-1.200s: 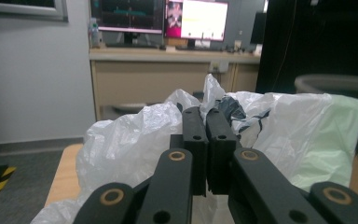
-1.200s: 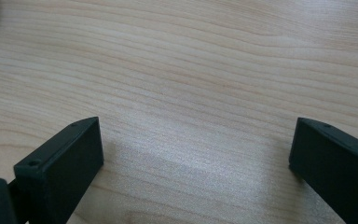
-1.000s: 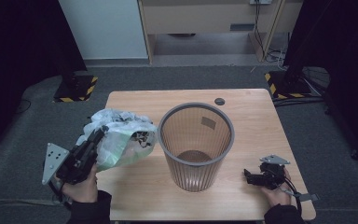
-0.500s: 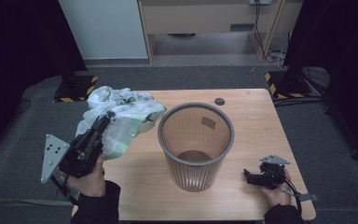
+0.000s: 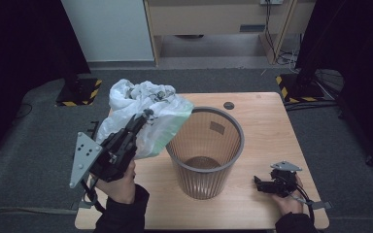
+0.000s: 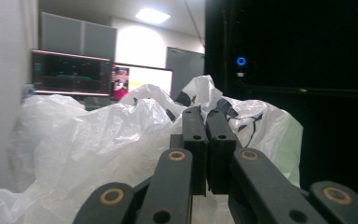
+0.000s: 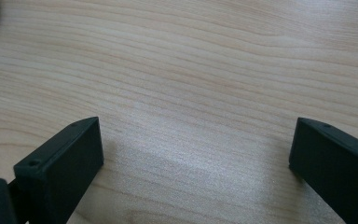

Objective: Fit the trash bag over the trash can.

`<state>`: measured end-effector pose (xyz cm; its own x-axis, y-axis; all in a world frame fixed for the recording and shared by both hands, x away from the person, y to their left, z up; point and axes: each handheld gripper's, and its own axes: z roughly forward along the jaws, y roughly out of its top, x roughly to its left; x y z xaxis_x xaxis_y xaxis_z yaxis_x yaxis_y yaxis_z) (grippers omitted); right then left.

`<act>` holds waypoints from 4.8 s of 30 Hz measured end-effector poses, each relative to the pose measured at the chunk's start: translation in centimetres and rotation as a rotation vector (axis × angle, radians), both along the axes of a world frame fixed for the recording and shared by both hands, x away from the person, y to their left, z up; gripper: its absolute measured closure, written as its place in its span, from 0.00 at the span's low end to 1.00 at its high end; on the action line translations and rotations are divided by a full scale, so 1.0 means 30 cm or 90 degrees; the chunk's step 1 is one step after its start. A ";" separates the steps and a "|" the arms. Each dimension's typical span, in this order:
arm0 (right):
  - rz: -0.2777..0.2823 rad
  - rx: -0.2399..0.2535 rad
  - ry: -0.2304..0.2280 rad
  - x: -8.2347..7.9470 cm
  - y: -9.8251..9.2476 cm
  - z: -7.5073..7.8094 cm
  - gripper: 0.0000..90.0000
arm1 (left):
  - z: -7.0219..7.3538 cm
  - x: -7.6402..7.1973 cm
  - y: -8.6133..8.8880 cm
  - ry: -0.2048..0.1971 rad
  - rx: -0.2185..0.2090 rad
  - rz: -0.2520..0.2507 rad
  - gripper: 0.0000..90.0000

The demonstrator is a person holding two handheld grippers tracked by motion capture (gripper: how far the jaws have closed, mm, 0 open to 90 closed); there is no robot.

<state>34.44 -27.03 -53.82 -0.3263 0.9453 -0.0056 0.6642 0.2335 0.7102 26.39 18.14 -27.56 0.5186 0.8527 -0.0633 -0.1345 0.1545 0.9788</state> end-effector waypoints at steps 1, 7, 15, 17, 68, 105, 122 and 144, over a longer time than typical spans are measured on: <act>0.000 0.000 0.000 0.000 0.000 0.000 0.03 | 0.003 0.000 -0.015 -0.002 0.004 -0.007 0.98; 0.000 0.002 0.001 0.000 0.001 0.000 0.03 | 0.020 0.010 -0.101 -0.008 0.016 -0.055 0.98; 0.001 0.002 -0.001 0.000 0.001 0.000 0.03 | 0.008 0.020 -0.175 -0.003 0.032 -0.099 0.98; 0.001 0.002 -0.001 0.000 0.001 0.000 0.03 | 0.001 0.022 -0.193 0.010 0.027 -0.121 0.98; 0.005 0.001 -0.002 0.000 0.001 0.000 0.03 | -0.042 0.047 -0.384 0.075 0.143 -0.250 0.75; 0.011 0.039 -0.100 -0.043 0.006 0.062 0.69 | -0.041 -0.004 -0.090 0.043 0.014 -0.132 0.42; -0.011 0.074 -0.220 -0.051 0.033 0.207 0.64 | -0.210 0.174 0.060 0.140 0.028 0.091 0.43; 0.043 0.107 -0.413 -0.059 0.256 0.561 0.59 | -0.340 0.211 -0.038 0.197 0.089 0.106 0.37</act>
